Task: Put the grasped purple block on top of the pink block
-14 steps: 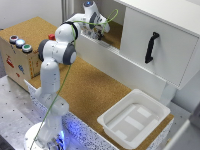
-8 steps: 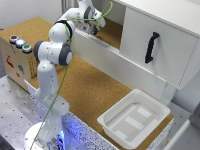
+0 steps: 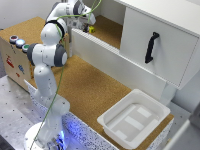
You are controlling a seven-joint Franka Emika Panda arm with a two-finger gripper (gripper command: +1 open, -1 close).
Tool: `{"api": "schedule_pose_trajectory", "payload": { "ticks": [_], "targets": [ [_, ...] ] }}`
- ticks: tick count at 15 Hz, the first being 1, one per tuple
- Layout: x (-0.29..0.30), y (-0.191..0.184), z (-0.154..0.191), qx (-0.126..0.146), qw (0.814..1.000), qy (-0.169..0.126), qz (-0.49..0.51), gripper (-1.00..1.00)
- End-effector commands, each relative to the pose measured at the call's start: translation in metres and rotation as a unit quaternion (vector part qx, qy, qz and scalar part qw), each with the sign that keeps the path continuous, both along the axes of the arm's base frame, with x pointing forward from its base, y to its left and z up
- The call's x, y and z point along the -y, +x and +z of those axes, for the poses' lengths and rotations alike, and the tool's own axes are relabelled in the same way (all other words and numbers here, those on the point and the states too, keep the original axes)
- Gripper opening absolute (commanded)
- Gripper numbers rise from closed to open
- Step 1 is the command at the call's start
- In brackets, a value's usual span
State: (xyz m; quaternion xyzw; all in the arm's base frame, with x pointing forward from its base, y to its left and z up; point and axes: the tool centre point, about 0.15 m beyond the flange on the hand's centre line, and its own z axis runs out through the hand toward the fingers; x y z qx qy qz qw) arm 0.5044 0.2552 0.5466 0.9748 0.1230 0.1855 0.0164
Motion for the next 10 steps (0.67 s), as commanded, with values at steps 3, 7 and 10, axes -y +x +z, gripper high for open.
{"api": "schedule_pose_trajectory", "payload": {
  "ticks": [3,7,10],
  "targets": [
    [-0.046,-0.065,0.001,-0.025,0.996,-0.007,0.082,-1.0],
    [-0.07,-0.079,-0.016,-0.039,0.99,0.004,0.136,-1.0],
    [-0.082,-0.088,-0.031,-0.043,0.975,0.044,0.212,-1.0]
  ]
}}
